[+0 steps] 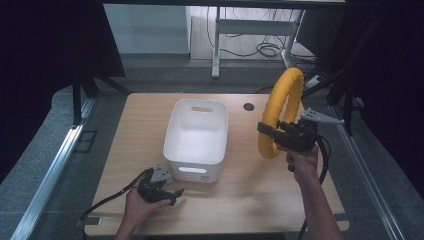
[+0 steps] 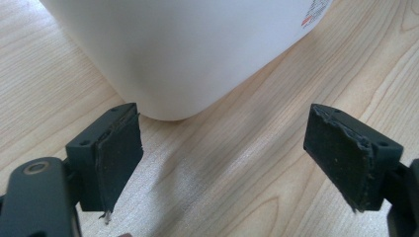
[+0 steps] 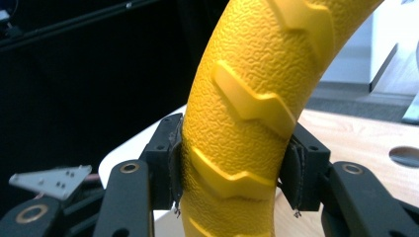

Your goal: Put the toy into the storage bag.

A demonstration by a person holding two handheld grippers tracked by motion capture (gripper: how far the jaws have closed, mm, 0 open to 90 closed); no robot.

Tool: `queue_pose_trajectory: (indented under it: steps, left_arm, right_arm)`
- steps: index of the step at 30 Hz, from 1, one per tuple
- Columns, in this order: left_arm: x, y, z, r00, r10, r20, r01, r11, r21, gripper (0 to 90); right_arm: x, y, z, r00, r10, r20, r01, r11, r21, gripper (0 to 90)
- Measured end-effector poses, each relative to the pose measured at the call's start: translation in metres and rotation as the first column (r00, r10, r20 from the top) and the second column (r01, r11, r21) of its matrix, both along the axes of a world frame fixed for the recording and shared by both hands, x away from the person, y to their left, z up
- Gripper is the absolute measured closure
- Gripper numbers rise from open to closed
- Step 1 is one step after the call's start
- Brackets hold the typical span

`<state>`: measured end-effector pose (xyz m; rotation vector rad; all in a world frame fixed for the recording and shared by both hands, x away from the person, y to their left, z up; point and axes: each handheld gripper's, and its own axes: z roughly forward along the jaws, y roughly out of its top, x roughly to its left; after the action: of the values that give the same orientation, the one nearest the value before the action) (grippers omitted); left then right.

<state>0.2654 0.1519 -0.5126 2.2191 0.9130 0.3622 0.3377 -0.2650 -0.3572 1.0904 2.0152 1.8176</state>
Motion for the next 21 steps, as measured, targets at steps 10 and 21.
queue_pose_trajectory:
  steps: [10,21]
  left_arm:
    - [0.000,0.000,-0.001,1.0000,-0.002,-0.001,0.002,1.0000,0.002,15.2]
    - [0.001,0.001,-0.001,1.0000,-0.002,-0.003,0.002,1.0000,-0.002,15.2]
  right_arm:
    - [-0.003,0.030,0.002,0.9971,-0.051,0.056,0.047,0.997,0.066,49.6]
    - [-0.002,0.051,0.002,0.9904,-0.102,0.093,0.094,0.992,0.088,49.5]
